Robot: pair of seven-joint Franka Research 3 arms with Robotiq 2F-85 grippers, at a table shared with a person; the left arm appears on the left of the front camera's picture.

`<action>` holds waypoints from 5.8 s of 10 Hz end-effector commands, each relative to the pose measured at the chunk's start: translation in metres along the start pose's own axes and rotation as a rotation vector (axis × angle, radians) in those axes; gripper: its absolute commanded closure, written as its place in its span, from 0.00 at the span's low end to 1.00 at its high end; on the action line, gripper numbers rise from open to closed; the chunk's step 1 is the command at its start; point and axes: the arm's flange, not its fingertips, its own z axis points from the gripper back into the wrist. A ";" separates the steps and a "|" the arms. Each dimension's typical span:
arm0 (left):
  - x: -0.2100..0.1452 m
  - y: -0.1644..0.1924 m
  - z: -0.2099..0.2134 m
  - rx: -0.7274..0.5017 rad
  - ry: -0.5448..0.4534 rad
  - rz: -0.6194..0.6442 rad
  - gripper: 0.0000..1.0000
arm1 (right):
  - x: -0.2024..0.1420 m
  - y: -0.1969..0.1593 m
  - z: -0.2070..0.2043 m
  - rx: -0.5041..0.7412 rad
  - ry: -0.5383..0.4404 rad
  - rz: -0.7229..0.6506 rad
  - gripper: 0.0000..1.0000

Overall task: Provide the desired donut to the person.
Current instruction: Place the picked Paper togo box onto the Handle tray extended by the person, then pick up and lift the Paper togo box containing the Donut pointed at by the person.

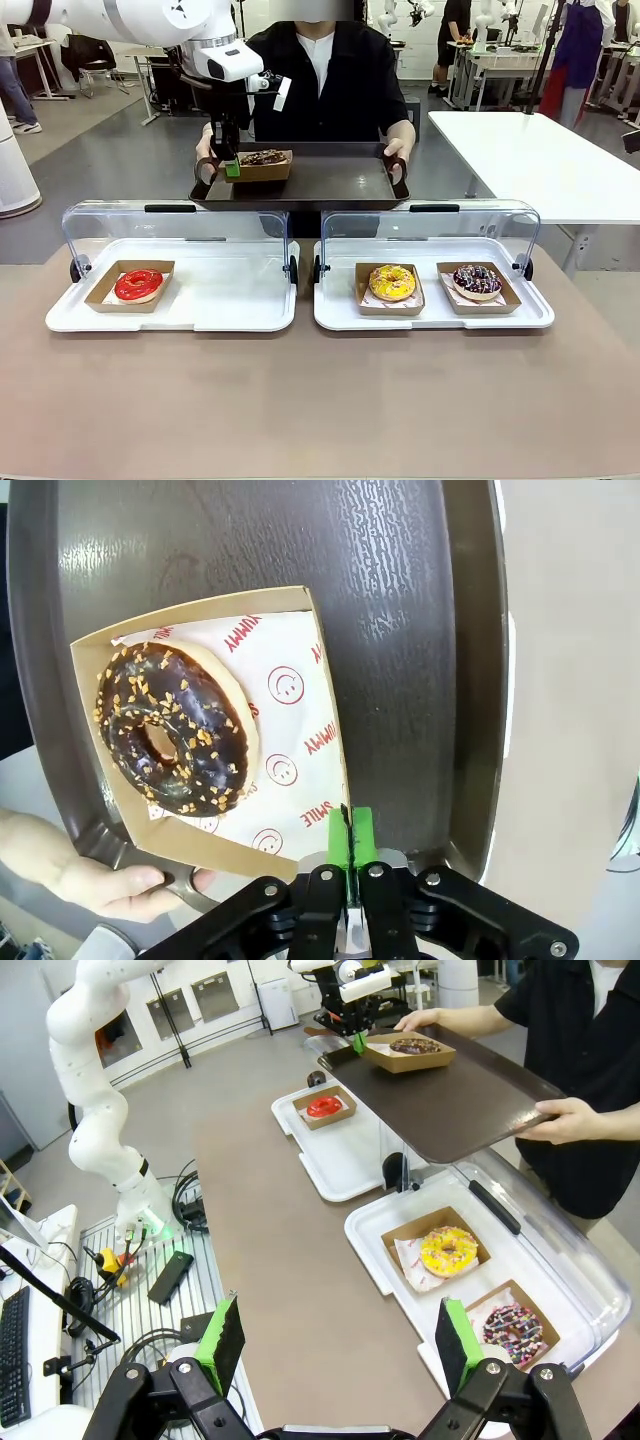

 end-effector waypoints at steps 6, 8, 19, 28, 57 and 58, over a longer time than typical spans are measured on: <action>0.002 0.010 0.007 -0.019 -0.009 0.009 0.00 | 0.001 -0.001 0.000 0.006 -0.018 0.012 0.00; 0.002 0.009 0.009 -0.014 -0.009 0.009 0.00 | 0.001 -0.001 0.000 0.006 -0.018 0.012 0.00; -0.011 -0.038 0.043 -0.087 -0.037 0.013 0.00 | 0.001 -0.001 0.000 0.006 -0.018 0.012 0.00; -0.031 -0.074 0.070 -0.068 -0.046 0.037 0.00 | 0.001 -0.001 0.000 0.006 -0.018 0.012 0.00; -0.393 -0.118 0.033 -0.088 -0.965 0.275 0.00 | 0.001 -0.001 0.000 0.006 -0.018 0.012 0.00; -0.392 -0.115 0.034 -0.078 -0.972 0.248 0.00 | 0.001 -0.001 0.000 0.006 -0.018 0.012 0.00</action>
